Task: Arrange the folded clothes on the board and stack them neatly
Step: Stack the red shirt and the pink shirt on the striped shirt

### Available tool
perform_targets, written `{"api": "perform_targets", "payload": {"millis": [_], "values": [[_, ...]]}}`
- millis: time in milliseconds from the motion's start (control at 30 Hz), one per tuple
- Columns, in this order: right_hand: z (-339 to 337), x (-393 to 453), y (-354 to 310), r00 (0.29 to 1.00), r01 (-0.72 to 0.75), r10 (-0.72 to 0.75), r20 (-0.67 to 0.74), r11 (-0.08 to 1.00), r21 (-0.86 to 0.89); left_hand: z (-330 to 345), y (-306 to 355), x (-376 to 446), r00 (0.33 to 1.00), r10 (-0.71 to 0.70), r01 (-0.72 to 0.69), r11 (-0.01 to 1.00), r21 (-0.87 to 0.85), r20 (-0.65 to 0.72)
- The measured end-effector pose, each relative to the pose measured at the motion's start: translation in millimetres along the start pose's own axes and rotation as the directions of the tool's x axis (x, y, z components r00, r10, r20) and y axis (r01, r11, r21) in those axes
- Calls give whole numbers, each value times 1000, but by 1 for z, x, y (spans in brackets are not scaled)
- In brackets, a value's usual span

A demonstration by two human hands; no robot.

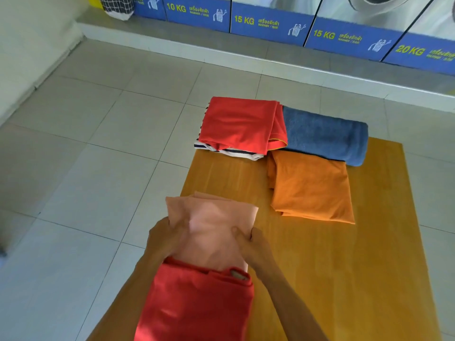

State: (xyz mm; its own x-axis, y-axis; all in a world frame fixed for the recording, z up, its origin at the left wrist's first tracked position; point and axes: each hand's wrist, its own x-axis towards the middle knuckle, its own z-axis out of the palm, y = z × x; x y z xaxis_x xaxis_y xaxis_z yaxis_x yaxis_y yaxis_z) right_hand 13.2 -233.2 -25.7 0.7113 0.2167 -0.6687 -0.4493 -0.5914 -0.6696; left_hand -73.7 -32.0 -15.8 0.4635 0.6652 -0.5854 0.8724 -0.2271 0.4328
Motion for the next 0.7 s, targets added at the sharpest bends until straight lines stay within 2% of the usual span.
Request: {"api": "perform_targets", "payload": {"millis": [133,233,333,467,700], "values": [[3,-3,5,996,24,-9,-89,985,170,-2,14,-3,992,104,-99,992,-79,67],[-2,-3,4,987,38,0,-158,971,236,-5,23,2,983,128,-109,984,-144,128],[-14,1,-8,976,111,-62,-207,965,237,-9,30,12,977,163,-137,973,-186,135],[-39,17,-40,960,222,-171,-220,947,233,-22,61,15,965,242,-196,921,-337,100],[-82,67,-135,901,417,-375,-218,887,198,-69,142,47,942,335,-301,861,-409,12]]}}
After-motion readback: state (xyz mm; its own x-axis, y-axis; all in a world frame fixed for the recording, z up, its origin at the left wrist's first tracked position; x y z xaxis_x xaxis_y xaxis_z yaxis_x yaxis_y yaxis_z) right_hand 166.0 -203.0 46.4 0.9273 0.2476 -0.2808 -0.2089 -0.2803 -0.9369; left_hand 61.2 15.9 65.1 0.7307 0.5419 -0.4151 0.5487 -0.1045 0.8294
